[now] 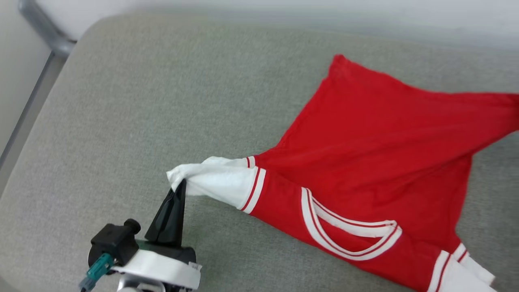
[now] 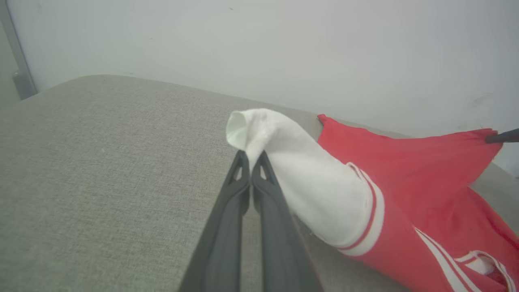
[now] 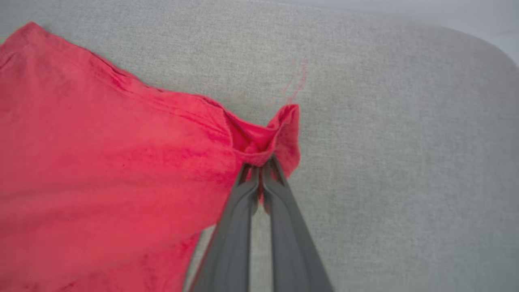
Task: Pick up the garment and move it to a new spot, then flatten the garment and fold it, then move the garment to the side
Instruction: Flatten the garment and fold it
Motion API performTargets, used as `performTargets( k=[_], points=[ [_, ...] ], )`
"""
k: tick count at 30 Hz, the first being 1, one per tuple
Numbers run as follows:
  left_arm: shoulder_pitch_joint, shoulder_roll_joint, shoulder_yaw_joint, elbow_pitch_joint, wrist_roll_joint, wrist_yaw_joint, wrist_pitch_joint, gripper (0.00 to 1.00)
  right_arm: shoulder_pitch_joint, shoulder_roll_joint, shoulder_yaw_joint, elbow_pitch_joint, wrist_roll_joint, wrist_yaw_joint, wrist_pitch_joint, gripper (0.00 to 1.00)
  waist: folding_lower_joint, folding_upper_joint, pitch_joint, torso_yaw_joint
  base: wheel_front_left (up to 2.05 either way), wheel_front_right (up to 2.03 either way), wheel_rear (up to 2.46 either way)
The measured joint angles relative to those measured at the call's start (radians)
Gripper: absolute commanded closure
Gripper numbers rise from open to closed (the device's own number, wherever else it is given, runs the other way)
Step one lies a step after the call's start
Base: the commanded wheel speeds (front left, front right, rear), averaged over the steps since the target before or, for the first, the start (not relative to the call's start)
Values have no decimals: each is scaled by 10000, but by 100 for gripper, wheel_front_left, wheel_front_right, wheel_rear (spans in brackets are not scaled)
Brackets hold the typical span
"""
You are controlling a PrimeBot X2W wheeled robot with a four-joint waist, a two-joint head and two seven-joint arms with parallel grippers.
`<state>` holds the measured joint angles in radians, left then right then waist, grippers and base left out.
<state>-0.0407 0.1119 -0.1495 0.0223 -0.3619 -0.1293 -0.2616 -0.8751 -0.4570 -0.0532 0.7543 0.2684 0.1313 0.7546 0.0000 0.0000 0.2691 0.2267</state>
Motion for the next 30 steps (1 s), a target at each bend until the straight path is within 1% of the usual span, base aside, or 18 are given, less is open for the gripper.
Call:
performTargets(
  k=[3, 6, 9, 12, 16, 20, 25, 26, 27, 30],
  points=[
    [335, 40, 184, 150, -23, 21, 0, 100, 1129, -318, 192, -828, 604, 2, -65, 100, -1, 0, -499, -287, 0, 0, 0],
    [708, 115, 309, 453, -123, 117, 46, 100, 2559, -493, 59, -1699, 1160, 0, -94, 100, -1, 0, -974, -594, 0, 0, 0],
    [1020, 226, 445, 656, -219, 234, 211, 100, 4139, -470, -288, -2675, 1438, 0, -77, 100, -1, 0, -1432, -920, 0, 0, 0],
    [1311, 330, 472, 825, -316, 244, 391, 100, 5815, -240, -794, -3584, 1628, 2, -44, 100, -1, 1, -1819, -1277, 0, 0, 0],
    [1571, 422, 477, 1016, -389, 249, 533, 100, 7892, 370, -1618, -4750, 1695, 2, 13, 100, -2, 0, -2264, -1672, 0, 0, 0],
    [1685, 454, 468, 1183, -468, 255, 614, 100, 9805, 1421, -2487, -5655, 1544, 0, 13, 100, -2, 1, -2598, -1928, 0, 0, 0],
    [1763, 504, 451, 1256, -522, 288, 667, 100, 11336, 2736, -3254, -6491, 1197, 0, -79, 100, -3, 0, -2743, -2065, 0, 0, 0],
    [1778, 533, 466, 1260, -552, 324, 669, 100, 11432, 2949, -3317, -6615, 1181, 0, -197, 58, -3, 1, -2732, -2095, 0, 0, 0],
    [1778, 556, 466, 1258, -552, 326, 704, 100, 11464, 3149, -3398, -6727, 1221, -2, -353, 0, -2, 0, -2720, -2119, 0, 0, 0],
    [1779, 612, 412, 1250, -560, 324, 755, 100, 11378, 3455, -3459, -7047, 1394, -2, -1202, 0, -2, 1, -2664, -2167, 0, 0, 0]
  ],
)
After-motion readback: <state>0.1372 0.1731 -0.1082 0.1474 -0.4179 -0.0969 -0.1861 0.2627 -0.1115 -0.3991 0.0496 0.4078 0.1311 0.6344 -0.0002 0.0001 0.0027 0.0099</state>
